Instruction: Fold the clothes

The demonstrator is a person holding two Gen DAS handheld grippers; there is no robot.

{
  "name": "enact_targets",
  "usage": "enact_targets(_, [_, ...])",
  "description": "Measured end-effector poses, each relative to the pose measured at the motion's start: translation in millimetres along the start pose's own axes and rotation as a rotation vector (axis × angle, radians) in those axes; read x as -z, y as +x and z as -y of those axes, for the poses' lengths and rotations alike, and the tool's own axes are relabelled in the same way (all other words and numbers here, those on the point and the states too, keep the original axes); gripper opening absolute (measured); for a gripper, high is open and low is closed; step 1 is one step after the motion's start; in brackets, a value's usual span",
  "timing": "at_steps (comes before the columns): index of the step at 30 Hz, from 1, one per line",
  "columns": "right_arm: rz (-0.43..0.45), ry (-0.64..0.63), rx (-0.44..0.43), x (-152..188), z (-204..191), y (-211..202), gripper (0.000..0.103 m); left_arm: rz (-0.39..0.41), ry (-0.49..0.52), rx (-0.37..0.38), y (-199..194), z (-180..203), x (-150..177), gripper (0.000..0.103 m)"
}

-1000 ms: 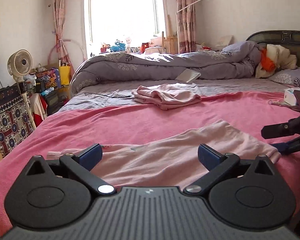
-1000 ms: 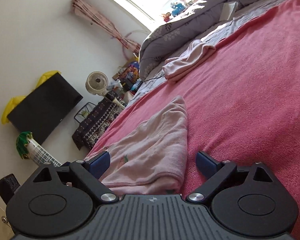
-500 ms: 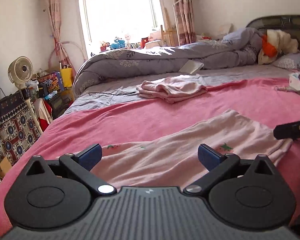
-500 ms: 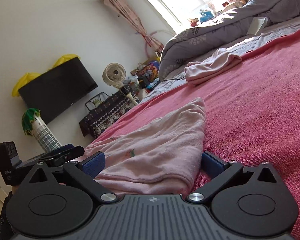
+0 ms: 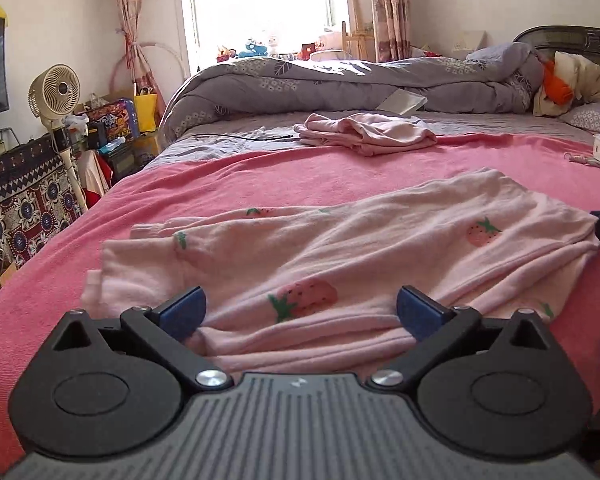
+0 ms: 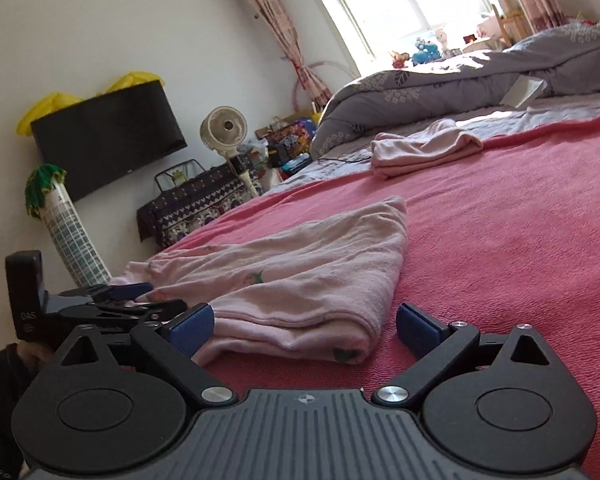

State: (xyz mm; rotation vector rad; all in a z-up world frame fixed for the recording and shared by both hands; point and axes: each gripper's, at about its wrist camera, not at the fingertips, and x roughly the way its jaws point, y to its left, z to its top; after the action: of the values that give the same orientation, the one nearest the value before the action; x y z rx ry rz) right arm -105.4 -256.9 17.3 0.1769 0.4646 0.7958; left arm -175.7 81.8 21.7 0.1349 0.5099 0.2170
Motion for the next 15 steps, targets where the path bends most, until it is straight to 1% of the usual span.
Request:
enact_targets(1, [0.032, -0.061, 0.069, -3, -7, -7, 0.099, 0.007, 0.006, -0.022, -6, -4, 1, 0.103])
enact_targets(3, [0.138, -0.171, 0.153, -10, -25, -10, 0.099, 0.02, 0.017, -0.067, -17, -13, 2, 0.103])
enact_targets(4, [0.176, -0.212, 0.166, -15, -35, -4, 0.102, 0.027, 0.022, -0.089, -23, -18, 3, 0.103])
enact_targets(5, [0.19, -0.247, 0.161, -19, -45, 5, 0.102, 0.03, 0.019, -0.107, -26, -22, 4, 0.103])
enact_targets(7, [0.201, -0.351, 0.148, -21, -75, 40, 0.102, 0.014, -0.022, -0.121, -19, -29, 6, 0.103])
enact_targets(9, [0.099, -0.382, 0.151, -12, -88, 76, 0.102, -0.032, -0.061, -0.118, -5, -38, 17, 0.103])
enact_targets(10, [0.044, -0.395, 0.152, -6, -94, 94, 0.103, -0.039, -0.088, -0.108, -1, -43, 23, 0.103])
enact_targets(11, [-0.01, -0.409, 0.154, -1, -100, 112, 0.103, -0.023, -0.127, -0.084, -3, -49, 28, 0.103])
enact_targets(12, [-0.065, -0.422, 0.155, 4, -105, 130, 0.101, -0.026, -0.16, -0.07, -5, -56, 31, 0.103])
enact_targets(14, [-0.056, -0.36, 0.15, -3, -99, 123, 0.103, -0.034, -0.206, -0.088, -11, -62, 28, 0.103])
enact_targets(15, [-0.048, -0.327, 0.147, -7, -95, 118, 0.103, -0.032, -0.23, -0.119, -17, -64, 23, 0.103])
